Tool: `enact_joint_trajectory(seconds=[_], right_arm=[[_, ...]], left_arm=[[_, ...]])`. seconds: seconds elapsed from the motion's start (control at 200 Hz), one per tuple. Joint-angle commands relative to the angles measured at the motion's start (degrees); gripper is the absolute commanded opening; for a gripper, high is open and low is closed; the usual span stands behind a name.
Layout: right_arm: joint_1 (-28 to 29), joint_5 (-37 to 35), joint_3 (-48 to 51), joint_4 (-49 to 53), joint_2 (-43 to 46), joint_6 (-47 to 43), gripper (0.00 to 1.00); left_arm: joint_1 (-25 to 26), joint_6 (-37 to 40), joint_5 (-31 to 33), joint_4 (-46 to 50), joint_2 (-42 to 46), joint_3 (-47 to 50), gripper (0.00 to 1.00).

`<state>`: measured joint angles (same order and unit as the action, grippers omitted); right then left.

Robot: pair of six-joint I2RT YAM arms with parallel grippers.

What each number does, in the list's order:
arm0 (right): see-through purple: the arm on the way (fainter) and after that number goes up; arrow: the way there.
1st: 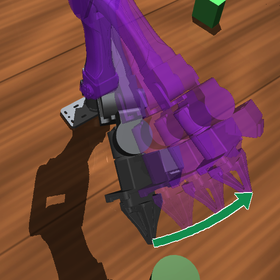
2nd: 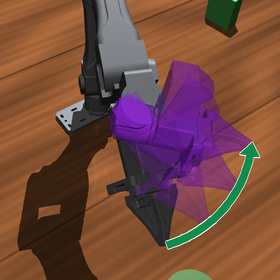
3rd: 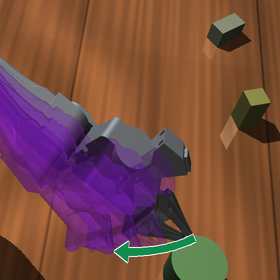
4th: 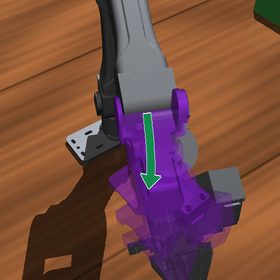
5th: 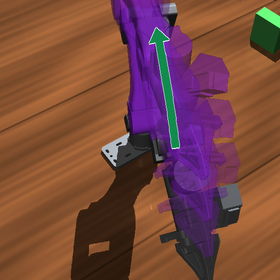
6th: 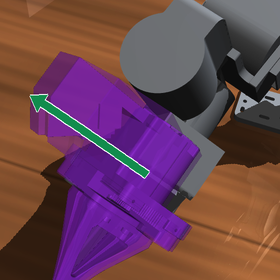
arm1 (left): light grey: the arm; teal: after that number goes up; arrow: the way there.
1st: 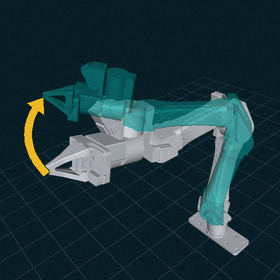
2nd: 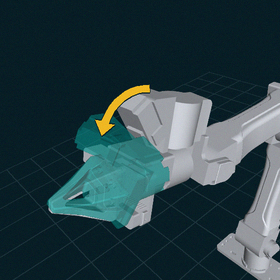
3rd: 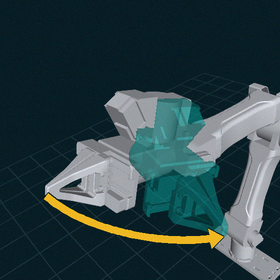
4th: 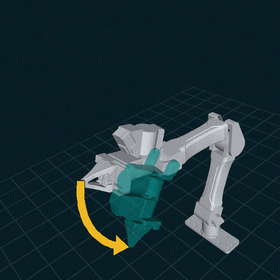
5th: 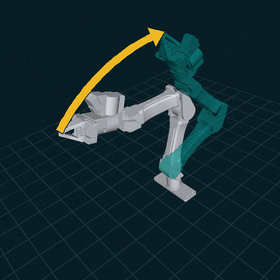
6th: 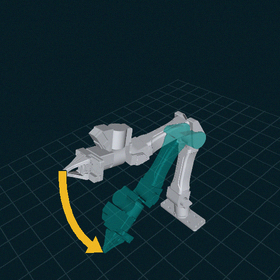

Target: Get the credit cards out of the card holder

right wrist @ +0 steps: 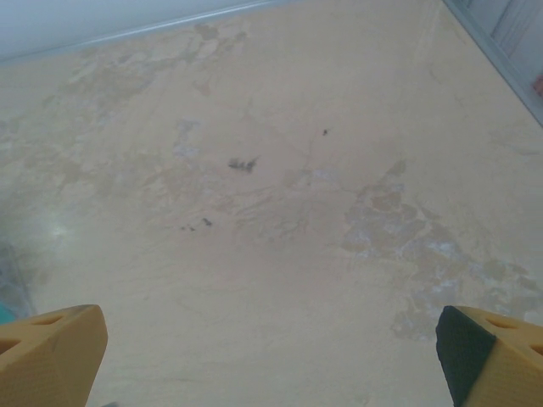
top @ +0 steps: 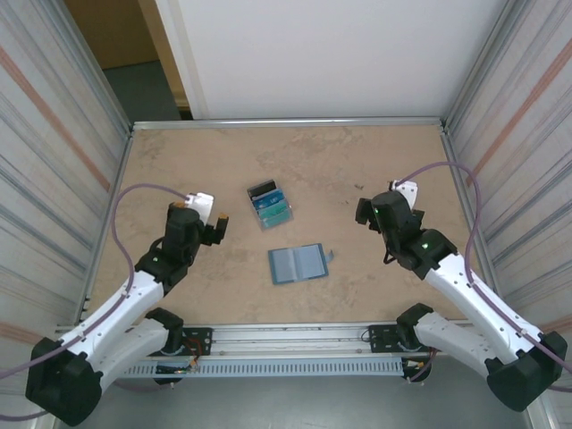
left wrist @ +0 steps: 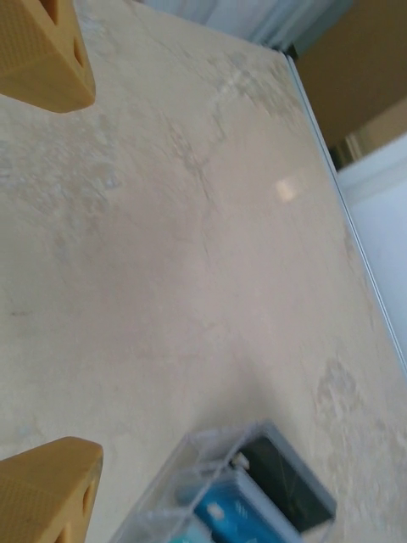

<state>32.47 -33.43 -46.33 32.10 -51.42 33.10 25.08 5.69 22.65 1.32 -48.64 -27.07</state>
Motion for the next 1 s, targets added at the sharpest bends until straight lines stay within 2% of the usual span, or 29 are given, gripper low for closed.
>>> enact_joint_trajectory(seconds=[0.0, 0.09, 0.226, 0.406, 0.656, 0.997], right_arm=[[-0.48, -5.14, 2.24, -1.02, -0.77, 2.51, 0.99], [-0.59, -6.04, 4.37, -4.89, -1.6, -0.95, 0.99], [-0.97, -4.97, 9.3, -15.39, -2.0, -9.13, 0.99], [-5.24, -1.83, 11.98, -24.01, -4.98, -16.29, 0.99], [-13.39, 4.03, 14.28, -33.27, -9.2, -19.3, 0.99], [-21.03, 8.53, 21.36, -45.21, -7.3, -19.46, 0.99]], left_arm=[[-2.61, -2.56, 2.69, -6.41, 1.42, 3.24, 0.99], [-5.59, -0.9, 1.38, -11.06, 0.44, 6.07, 0.99], [-12.37, -0.46, -5.22, -19.5, -2.99, 9.49, 0.99], [-17.96, 0.32, -9.47, -29.03, -9.63, 10.66, 0.99], [-19.26, 1.05, -12.28, -38.98, -20.79, 9.36, 0.99], [-20.33, 0.56, -17.95, -52.71, -32.64, 9.01, 0.99]])
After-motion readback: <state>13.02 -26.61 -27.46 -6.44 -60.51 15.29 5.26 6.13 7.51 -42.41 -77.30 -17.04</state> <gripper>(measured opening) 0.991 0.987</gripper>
